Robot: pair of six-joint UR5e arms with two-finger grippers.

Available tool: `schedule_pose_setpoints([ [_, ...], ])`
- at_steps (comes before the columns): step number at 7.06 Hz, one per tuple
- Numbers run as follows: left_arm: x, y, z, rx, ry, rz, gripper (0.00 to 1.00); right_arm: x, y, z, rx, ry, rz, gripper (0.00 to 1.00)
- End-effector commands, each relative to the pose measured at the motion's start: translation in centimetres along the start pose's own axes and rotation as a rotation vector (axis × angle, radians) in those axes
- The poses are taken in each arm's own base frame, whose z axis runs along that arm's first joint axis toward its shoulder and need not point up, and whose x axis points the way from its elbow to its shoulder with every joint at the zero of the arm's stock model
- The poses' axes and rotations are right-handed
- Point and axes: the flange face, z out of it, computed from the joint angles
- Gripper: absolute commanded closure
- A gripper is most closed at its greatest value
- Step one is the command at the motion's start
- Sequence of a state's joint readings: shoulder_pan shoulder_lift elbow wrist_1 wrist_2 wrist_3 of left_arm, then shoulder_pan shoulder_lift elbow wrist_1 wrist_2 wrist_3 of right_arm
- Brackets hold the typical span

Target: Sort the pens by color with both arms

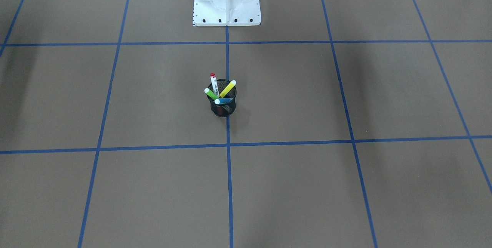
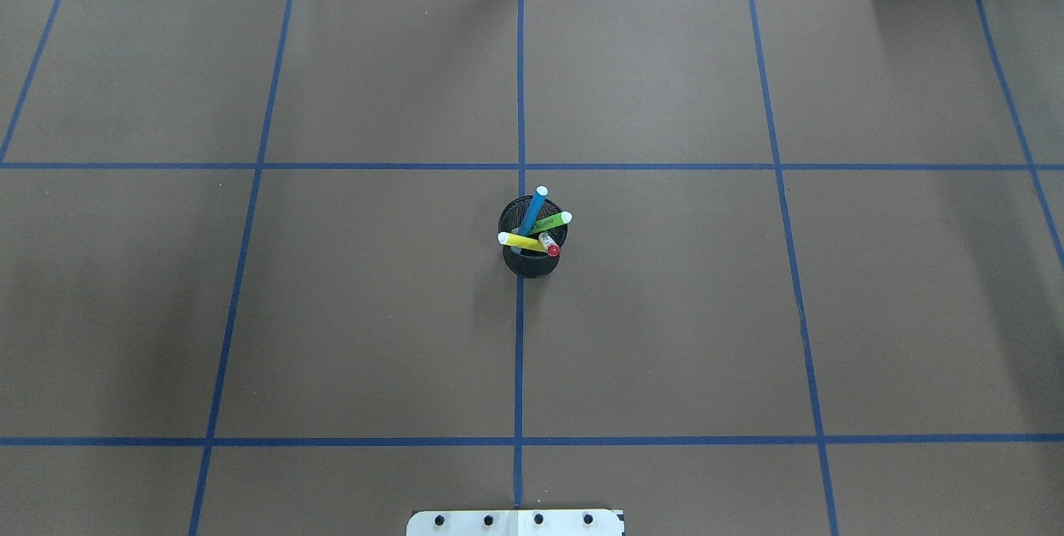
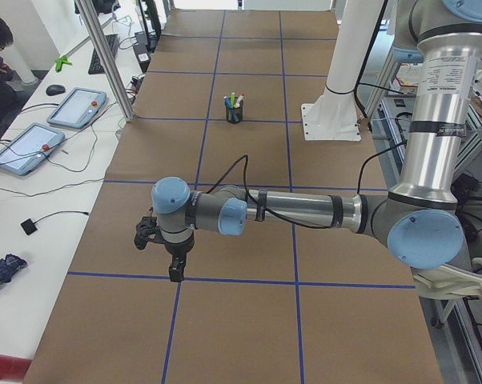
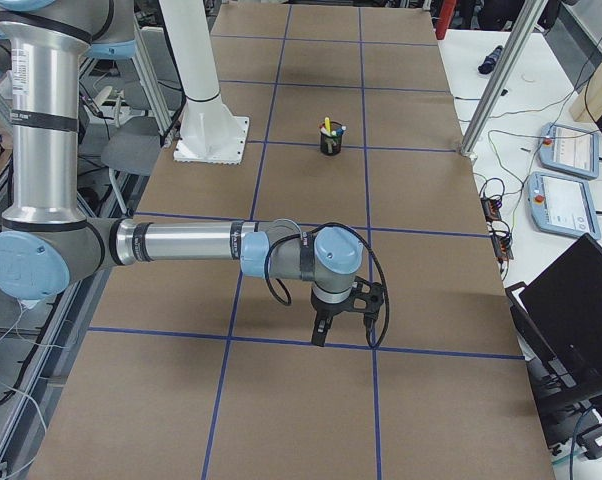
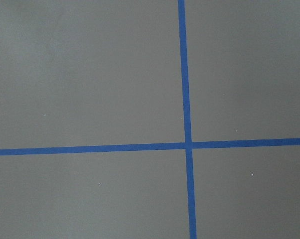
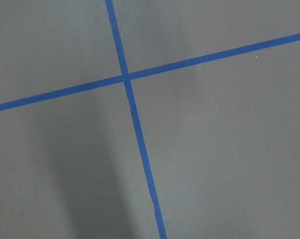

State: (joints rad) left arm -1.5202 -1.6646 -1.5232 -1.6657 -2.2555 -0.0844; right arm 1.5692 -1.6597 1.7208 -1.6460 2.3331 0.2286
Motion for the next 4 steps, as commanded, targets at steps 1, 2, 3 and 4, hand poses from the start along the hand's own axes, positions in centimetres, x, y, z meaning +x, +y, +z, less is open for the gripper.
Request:
schedule_pose_setpoints([
  [1, 0.31, -0.1, -0.45, 0.01, -0.006, 0.008, 0.0, -0.07, 0.0, -0.08, 0.002, -0.001, -0.002, 0.0],
  [2, 0.33, -0.1, -0.46, 0.01, -0.004, 0.008, 0.0, -0.23, 0.01, -0.25, 0.007, 0.0, -0.007, 0.0],
  [3, 0.3, -0.1, -0.46, 0.01, -0.007, 0.006, 0.0, -0.48, -0.02, -0.51, 0.011, -0.001, -0.009, 0.0],
  [4, 0.18, 0.05, -0.35, 0.008, -0.009, -0.003, 0.0, -0.41, 0.09, -0.48, 0.012, 0.0, -0.011, 0.0],
])
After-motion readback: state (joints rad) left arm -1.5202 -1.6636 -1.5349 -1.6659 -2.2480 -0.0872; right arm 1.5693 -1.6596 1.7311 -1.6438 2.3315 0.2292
